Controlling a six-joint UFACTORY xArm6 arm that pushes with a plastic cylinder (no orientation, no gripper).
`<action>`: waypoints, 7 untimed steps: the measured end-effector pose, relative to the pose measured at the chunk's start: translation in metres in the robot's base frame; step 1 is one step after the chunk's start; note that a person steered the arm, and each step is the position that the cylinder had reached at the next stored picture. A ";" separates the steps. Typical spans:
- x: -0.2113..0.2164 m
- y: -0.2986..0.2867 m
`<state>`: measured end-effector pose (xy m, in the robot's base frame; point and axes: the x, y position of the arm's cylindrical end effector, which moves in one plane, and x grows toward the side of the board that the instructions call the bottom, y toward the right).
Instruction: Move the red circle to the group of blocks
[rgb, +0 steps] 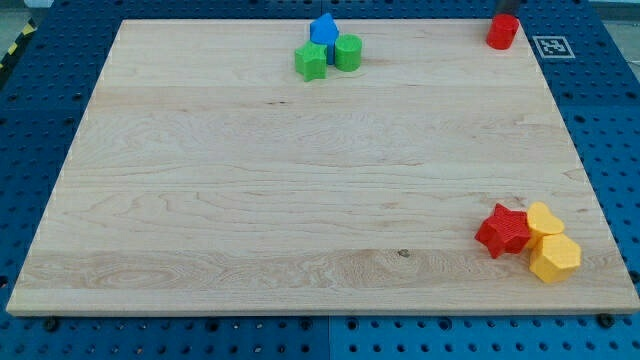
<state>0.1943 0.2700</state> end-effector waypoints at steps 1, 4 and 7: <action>0.010 0.000; 0.042 0.000; 0.077 -0.008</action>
<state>0.2713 0.2623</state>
